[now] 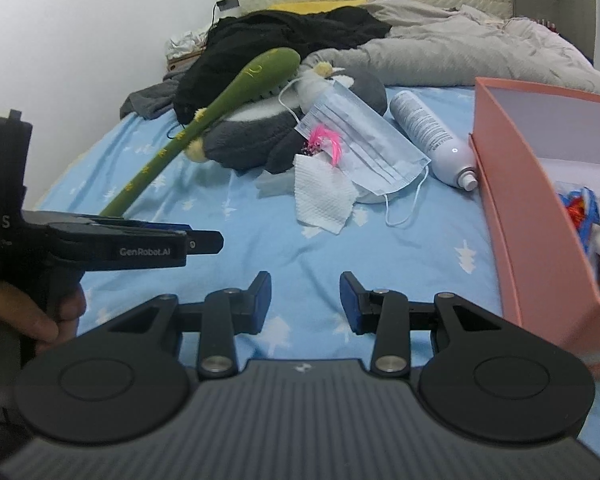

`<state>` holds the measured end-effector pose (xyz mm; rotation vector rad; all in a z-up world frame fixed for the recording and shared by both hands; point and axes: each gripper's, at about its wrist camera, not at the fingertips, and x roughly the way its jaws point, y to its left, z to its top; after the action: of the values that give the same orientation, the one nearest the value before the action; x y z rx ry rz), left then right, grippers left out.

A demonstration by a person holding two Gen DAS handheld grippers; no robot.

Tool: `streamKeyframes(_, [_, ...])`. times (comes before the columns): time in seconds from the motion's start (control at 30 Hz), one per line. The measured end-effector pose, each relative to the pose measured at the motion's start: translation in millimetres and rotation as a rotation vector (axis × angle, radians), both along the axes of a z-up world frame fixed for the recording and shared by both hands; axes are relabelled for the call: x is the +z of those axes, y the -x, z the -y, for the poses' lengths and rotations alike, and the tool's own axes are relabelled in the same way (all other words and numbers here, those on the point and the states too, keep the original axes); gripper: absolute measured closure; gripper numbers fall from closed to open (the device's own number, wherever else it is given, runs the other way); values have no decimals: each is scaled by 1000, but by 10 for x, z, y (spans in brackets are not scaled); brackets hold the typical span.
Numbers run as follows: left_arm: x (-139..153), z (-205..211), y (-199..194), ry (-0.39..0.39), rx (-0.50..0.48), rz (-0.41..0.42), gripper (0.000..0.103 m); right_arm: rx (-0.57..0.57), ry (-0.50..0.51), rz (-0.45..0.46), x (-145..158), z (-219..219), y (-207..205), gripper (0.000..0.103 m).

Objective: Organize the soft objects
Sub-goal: 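Withdraw both open grippers from the box toward the remaining items, then grasp the clear plastic cup with the left gripper while the right grasps the white wipe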

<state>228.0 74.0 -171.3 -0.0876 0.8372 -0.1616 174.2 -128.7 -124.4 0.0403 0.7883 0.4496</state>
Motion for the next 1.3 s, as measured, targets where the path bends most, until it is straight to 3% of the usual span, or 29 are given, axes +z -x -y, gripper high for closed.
streamKeyframes(0.13, [-101, 6, -265, -21, -17, 14, 54, 5, 8, -16, -132, -74, -299, 62])
streamKeyframes(0.4, [-265, -42, -766, -88, -74, 57, 49, 33, 20, -43, -407, -243, -836, 62])
streamKeyframes(0.57, [-372, -69, -1064, -109, -130, 53, 49, 56, 29, -26, -532, -355, -1148, 62])
streamKeyframes(0.73, [-480, -28, -1251, -179, -219, 67, 49, 77, 35, -28, -648, -439, -1418, 62])
streamKeyframes(1.07, [-617, 34, -1433, -210, -313, 88, 49, 127, 17, -64, -876, -500, -1614, 61])
streamKeyframes(1.17, [-648, 23, -1468, -198, -309, 86, 49, 122, 2, -67, -888, -480, -1638, 67])
streamKeyframes(1.3, [-655, -25, -1476, -161, -276, 81, 57, 118, -6, -72, -875, -469, -1663, 89])
